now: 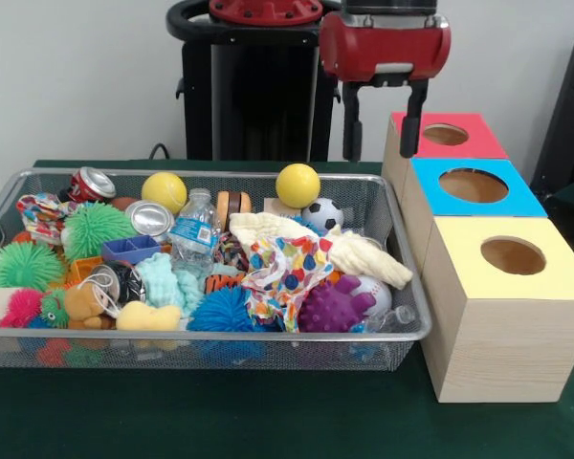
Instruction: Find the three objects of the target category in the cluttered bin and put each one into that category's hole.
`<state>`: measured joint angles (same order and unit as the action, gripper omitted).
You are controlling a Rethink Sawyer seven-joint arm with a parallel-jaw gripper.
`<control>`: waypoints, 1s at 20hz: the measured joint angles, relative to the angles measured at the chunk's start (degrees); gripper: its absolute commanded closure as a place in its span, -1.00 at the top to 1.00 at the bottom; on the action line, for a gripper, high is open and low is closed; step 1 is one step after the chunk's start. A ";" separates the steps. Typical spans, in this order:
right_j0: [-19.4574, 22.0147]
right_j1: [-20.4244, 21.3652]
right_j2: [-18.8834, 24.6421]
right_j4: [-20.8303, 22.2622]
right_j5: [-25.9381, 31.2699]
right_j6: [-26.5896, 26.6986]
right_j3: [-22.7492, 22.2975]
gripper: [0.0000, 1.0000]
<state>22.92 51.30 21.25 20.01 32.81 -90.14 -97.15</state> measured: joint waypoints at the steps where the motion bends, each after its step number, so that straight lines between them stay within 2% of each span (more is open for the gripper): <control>1: 0.47 -0.26 0.33 0.22 0.00 0.00 0.09 1.00; 8: 2.70 -1.26 2.67 1.83 0.27 0.00 0.22 1.00; 20: 4.14 -2.68 5.61 4.57 3.09 0.01 2.65 1.00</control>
<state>27.06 48.62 26.86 24.59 35.90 -90.12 -94.50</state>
